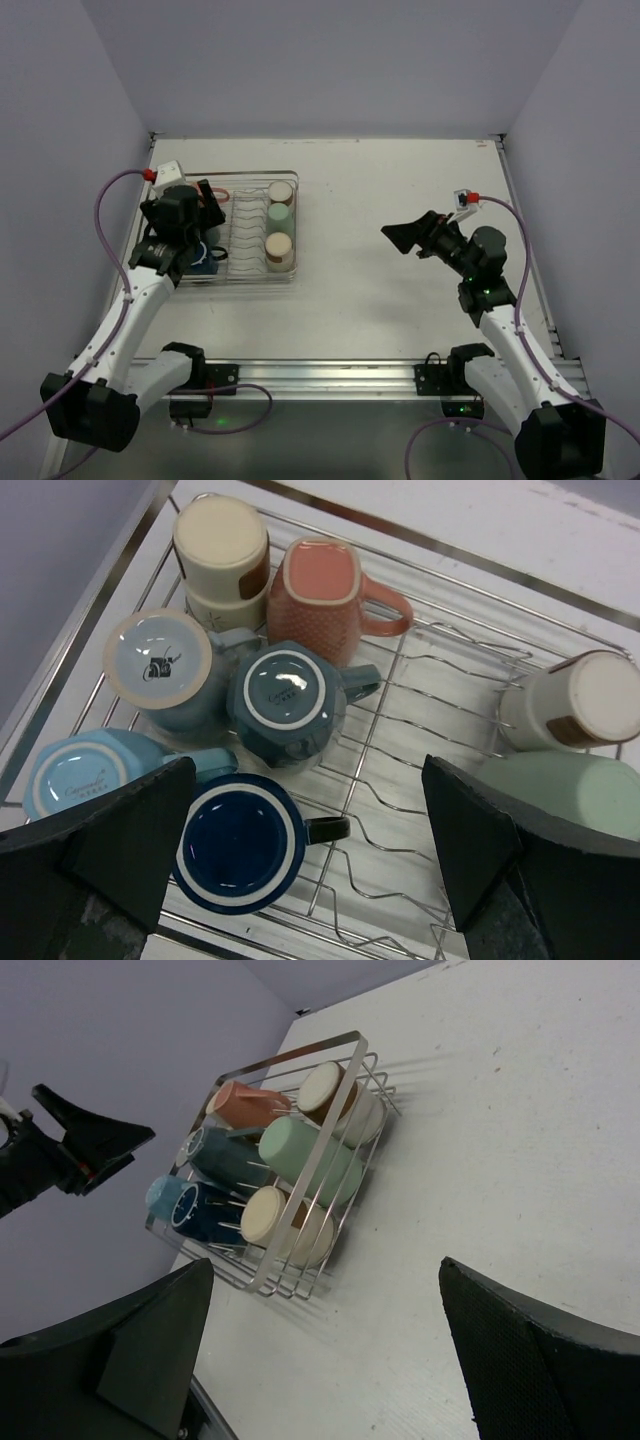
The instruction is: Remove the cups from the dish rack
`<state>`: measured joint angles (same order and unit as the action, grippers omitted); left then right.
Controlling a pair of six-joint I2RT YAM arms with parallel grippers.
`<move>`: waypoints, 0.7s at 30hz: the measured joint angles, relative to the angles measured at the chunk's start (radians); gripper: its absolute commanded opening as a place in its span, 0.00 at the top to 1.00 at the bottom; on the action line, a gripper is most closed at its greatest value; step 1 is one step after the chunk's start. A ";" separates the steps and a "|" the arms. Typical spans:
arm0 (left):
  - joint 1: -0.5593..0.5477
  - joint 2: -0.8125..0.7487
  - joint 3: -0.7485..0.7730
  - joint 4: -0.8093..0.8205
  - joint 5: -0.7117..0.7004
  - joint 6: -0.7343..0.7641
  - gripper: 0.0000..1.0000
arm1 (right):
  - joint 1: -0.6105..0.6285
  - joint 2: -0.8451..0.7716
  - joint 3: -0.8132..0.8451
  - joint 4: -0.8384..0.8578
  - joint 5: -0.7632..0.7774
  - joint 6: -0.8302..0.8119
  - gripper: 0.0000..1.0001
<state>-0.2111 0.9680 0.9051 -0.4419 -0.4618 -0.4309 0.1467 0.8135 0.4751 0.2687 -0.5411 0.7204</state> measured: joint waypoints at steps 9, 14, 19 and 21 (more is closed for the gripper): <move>0.002 0.191 0.022 0.048 -0.108 -0.048 0.01 | 0.039 0.029 0.018 -0.010 -0.003 -0.007 0.05; 0.016 0.285 0.043 0.071 -0.119 -0.085 0.02 | 0.061 0.038 0.033 -0.023 -0.005 -0.020 0.05; 0.051 0.327 0.043 0.088 -0.113 -0.130 0.02 | 0.073 0.038 0.043 -0.032 -0.005 -0.031 0.05; 0.062 0.345 0.043 0.089 -0.105 -0.142 0.02 | 0.076 0.038 0.047 -0.036 -0.005 -0.034 0.05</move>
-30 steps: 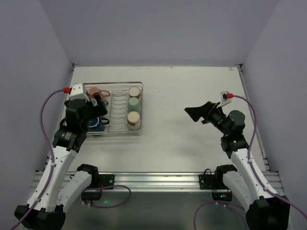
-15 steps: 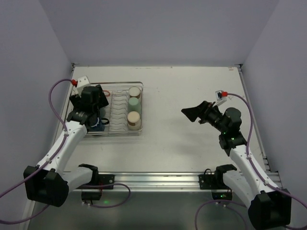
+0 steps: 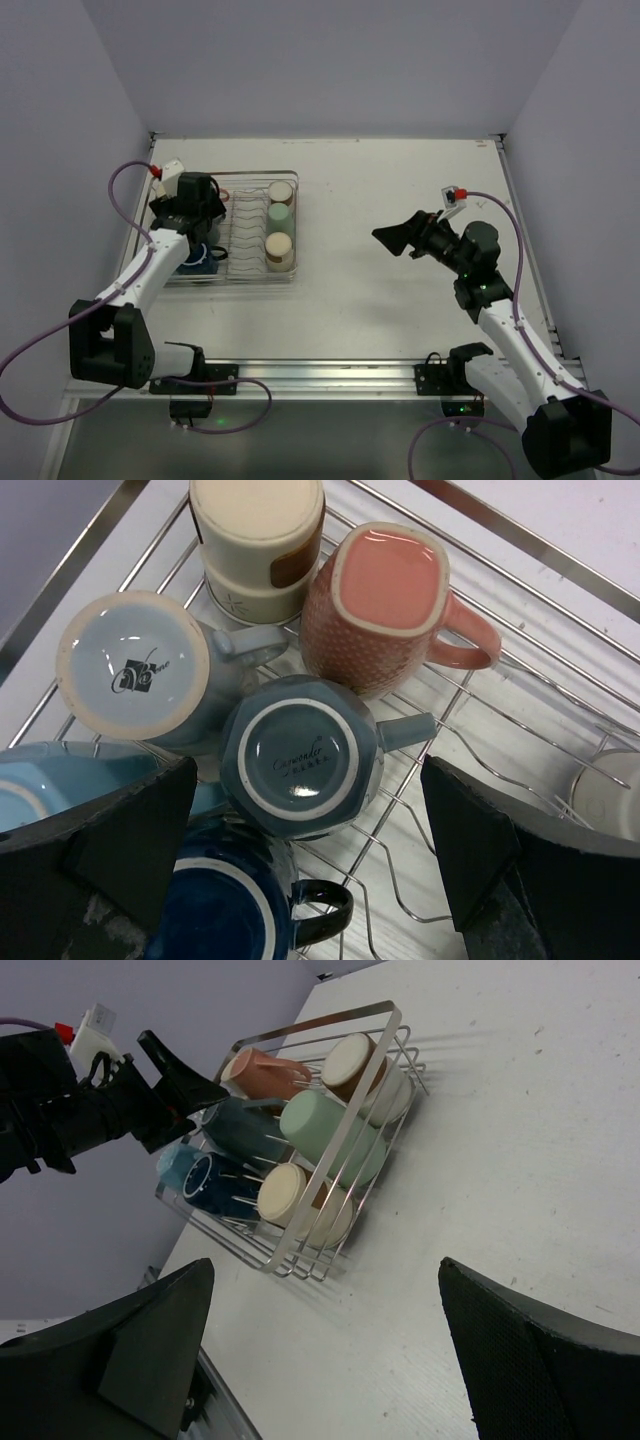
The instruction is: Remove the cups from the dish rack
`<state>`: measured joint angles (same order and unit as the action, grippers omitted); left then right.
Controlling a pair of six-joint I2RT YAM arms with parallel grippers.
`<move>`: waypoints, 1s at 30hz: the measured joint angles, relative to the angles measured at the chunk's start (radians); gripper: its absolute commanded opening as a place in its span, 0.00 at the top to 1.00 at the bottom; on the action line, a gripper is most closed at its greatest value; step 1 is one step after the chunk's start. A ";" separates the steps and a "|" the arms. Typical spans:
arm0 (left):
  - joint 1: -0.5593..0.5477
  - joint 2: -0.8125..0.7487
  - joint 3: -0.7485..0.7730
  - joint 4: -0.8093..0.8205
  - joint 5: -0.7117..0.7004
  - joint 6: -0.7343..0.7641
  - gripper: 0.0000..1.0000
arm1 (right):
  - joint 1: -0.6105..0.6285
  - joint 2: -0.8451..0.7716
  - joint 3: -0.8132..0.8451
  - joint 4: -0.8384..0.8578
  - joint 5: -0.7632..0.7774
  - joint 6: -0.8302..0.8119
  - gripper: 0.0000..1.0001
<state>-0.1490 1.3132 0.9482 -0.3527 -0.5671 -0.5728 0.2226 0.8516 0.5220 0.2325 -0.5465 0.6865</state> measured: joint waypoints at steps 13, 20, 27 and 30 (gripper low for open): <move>0.074 0.092 -0.004 0.061 0.090 -0.047 0.13 | 0.016 0.014 0.003 -0.010 0.000 -0.016 0.05; 0.092 0.093 -0.039 0.109 0.101 -0.064 0.13 | 0.026 0.019 0.013 -0.024 0.001 -0.025 0.05; 0.097 0.092 -0.063 0.153 0.116 -0.081 0.32 | 0.028 0.019 0.016 -0.039 0.001 -0.033 0.05; 0.097 0.086 -0.063 0.156 0.123 -0.079 0.64 | 0.029 0.019 0.017 -0.042 0.001 -0.034 0.05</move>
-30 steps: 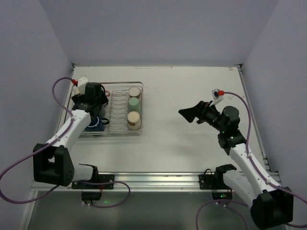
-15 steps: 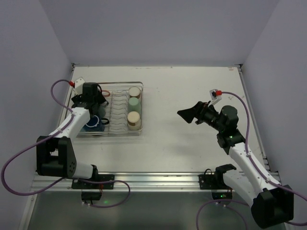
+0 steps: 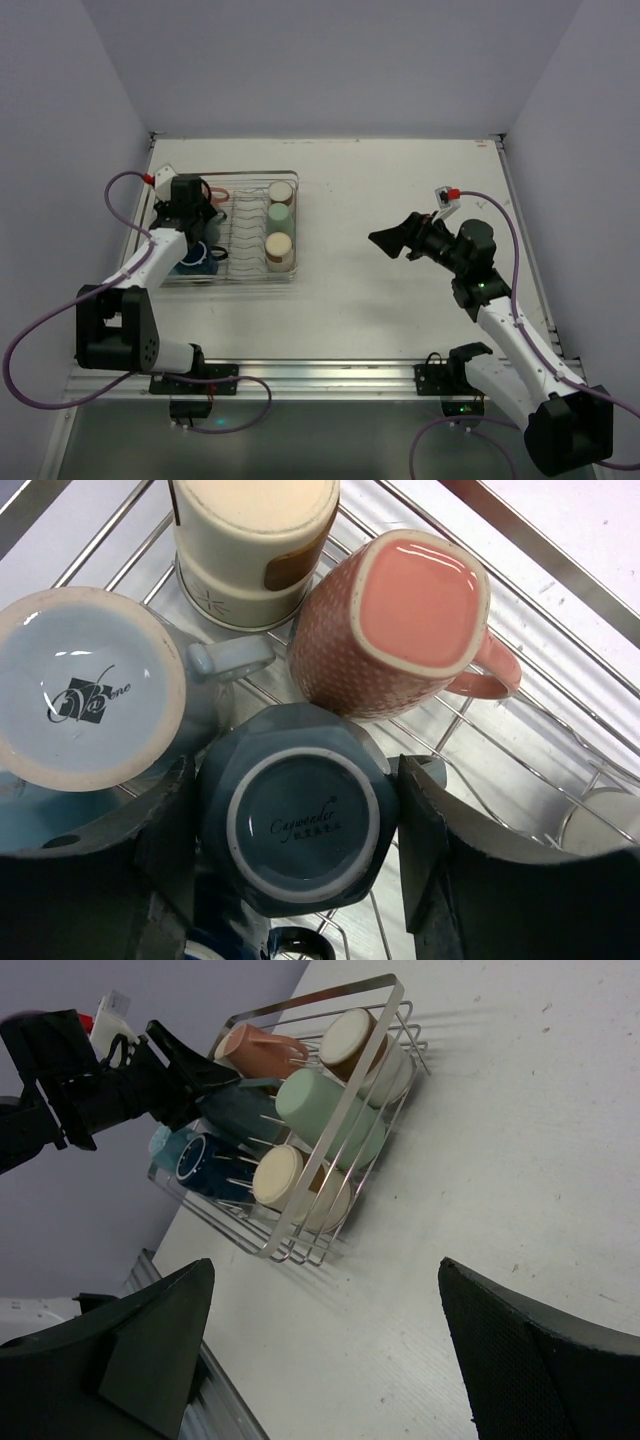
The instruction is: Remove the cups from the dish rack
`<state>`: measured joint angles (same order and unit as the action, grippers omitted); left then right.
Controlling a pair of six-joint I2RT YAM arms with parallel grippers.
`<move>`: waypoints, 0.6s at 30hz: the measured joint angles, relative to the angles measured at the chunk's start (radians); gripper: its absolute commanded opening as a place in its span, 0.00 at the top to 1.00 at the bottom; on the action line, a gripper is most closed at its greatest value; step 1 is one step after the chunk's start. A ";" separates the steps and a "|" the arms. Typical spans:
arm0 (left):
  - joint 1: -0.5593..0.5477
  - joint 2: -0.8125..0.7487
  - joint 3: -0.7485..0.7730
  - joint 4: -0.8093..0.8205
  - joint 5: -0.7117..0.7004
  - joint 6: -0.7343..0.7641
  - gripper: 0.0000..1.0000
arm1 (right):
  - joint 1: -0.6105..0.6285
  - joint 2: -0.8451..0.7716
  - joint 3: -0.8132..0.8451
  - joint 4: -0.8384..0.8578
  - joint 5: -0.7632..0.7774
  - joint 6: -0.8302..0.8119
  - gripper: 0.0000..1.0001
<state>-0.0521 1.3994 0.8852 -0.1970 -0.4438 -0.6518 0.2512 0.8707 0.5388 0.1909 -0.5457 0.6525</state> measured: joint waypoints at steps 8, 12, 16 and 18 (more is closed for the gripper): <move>0.000 -0.058 -0.004 -0.046 0.041 0.009 0.93 | 0.008 0.002 0.000 -0.004 0.000 -0.002 0.05; 0.000 -0.137 -0.004 -0.063 0.057 0.019 1.00 | 0.016 0.002 0.001 -0.002 0.000 0.000 0.05; 0.000 -0.216 -0.004 -0.075 0.069 0.036 1.00 | 0.029 0.006 0.001 0.014 0.000 0.011 0.05; 0.000 -0.248 -0.004 -0.079 0.078 0.043 1.00 | 0.042 0.010 0.001 0.025 0.001 0.025 0.05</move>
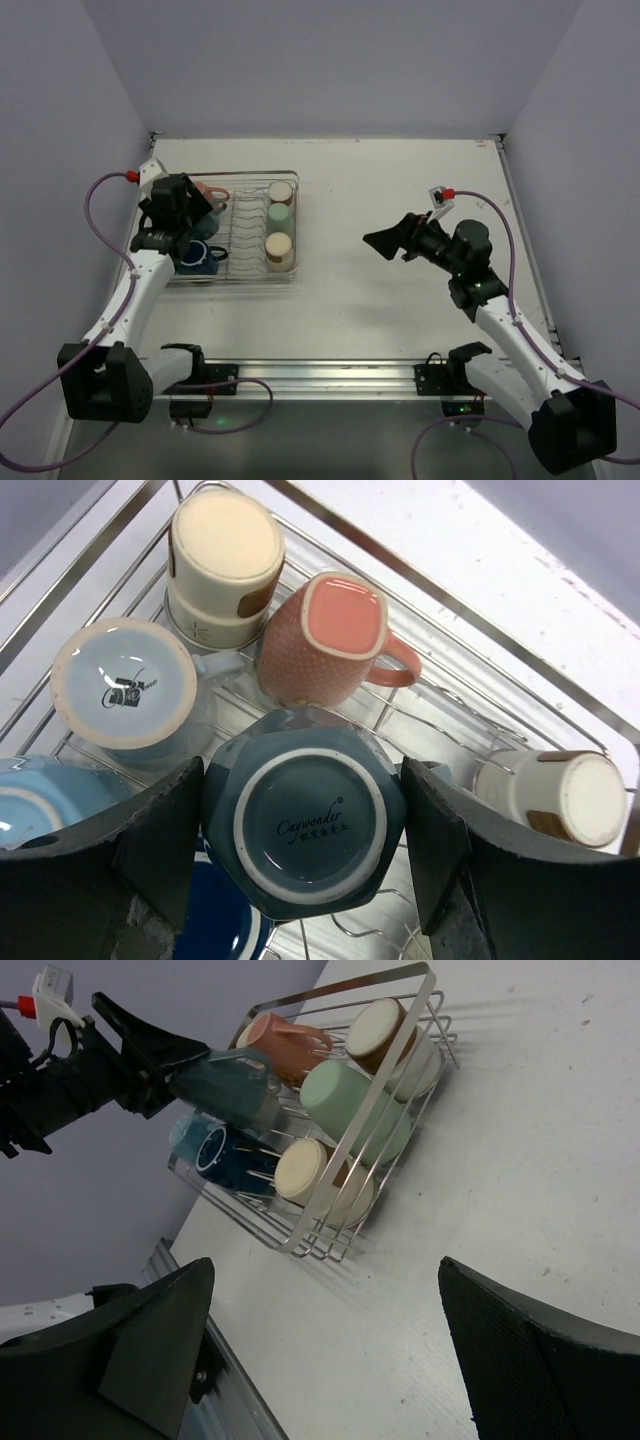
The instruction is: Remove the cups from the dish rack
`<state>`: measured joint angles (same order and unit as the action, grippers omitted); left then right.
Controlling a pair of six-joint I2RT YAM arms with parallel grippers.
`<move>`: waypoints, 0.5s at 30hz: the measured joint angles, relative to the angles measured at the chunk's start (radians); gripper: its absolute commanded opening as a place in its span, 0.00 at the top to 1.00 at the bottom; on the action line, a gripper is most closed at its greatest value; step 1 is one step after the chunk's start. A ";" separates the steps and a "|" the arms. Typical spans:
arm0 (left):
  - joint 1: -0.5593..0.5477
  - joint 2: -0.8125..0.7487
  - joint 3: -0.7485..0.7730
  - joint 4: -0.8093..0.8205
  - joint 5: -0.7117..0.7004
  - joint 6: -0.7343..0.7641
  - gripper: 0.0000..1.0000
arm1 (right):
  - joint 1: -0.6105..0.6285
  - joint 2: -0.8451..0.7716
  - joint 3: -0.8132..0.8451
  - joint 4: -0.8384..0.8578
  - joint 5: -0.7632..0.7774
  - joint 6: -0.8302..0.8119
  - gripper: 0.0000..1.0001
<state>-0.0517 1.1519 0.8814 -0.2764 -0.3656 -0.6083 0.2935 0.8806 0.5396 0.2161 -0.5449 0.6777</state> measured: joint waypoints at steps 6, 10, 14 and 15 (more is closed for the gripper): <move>0.000 -0.113 0.000 -0.018 0.084 0.001 1.00 | 0.075 0.003 0.000 0.071 0.018 0.059 0.06; 0.000 -0.204 0.000 -0.014 0.227 -0.030 1.00 | 0.162 0.008 0.000 0.140 0.064 0.108 0.11; -0.001 -0.256 -0.020 0.052 0.402 -0.113 1.00 | 0.251 0.051 0.000 0.236 0.112 0.150 0.13; -0.003 -0.265 -0.034 0.086 0.447 -0.143 1.00 | 0.276 0.068 0.000 0.258 0.123 0.158 0.14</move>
<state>-0.0551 0.8871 0.8478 -0.1905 0.0811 -0.7513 0.5697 0.9489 0.5396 0.4744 -0.4221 0.8352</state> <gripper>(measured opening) 0.727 0.874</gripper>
